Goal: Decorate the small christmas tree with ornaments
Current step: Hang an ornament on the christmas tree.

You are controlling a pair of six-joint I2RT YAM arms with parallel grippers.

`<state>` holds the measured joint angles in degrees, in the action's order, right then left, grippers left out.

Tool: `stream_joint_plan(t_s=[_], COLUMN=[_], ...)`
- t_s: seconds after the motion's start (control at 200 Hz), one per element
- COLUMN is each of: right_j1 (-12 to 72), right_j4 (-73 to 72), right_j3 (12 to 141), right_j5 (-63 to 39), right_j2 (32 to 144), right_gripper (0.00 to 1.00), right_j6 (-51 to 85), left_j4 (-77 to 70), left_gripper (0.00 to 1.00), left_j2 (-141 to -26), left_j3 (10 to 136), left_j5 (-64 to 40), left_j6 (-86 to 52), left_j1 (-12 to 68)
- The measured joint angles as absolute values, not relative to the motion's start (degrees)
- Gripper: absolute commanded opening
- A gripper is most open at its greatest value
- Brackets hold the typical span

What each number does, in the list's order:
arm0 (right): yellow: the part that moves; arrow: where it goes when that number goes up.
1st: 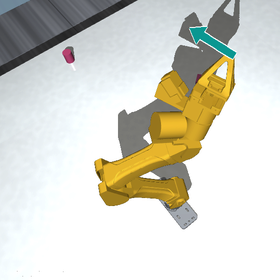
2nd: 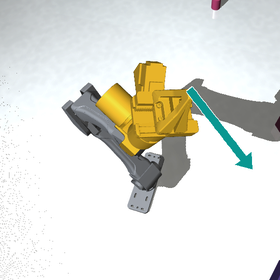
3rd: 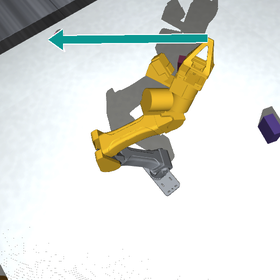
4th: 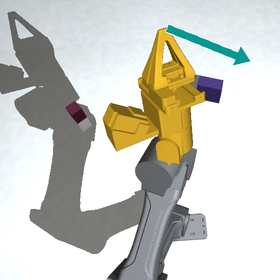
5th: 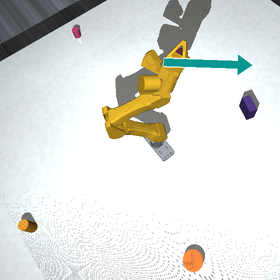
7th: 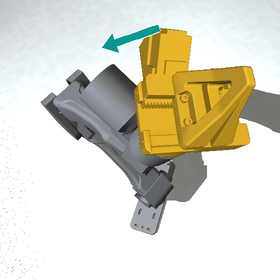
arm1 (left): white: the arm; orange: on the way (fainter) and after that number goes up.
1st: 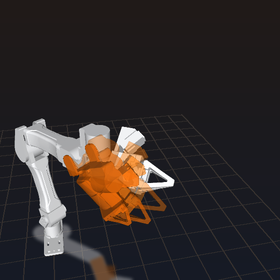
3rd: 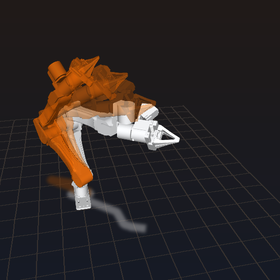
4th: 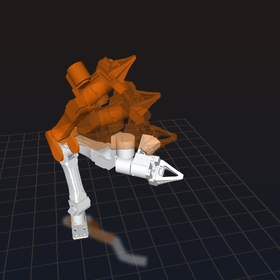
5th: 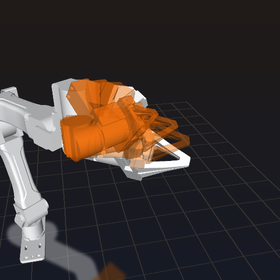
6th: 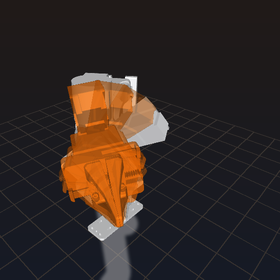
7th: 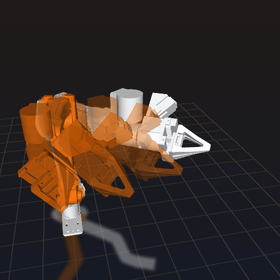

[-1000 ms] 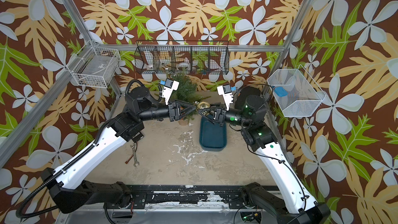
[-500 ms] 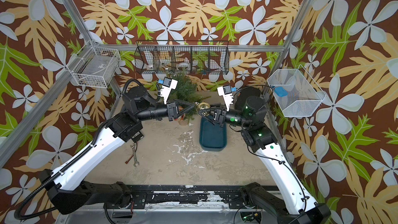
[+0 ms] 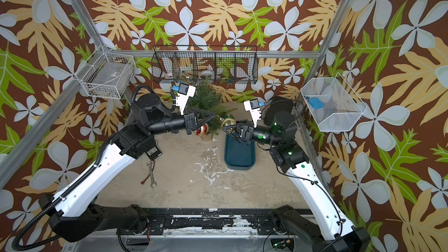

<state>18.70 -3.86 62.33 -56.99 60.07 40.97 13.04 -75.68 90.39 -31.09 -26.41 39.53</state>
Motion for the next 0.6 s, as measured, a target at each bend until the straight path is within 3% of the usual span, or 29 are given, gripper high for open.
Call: stream_joint_plan(t_s=[0.601], right_j1=[19.3], right_j4=[-5.8], right_j3=[59.2], right_j5=[-52.2], right_j2=[57.7], right_gripper=[0.83], right_j6=[41.3], left_j4=[16.6], left_gripper=[0.0], left_j2=[-79.5], left_j3=[98.5], left_j5=[-31.7], left_j6=[-25.5], left_j1=[39.5])
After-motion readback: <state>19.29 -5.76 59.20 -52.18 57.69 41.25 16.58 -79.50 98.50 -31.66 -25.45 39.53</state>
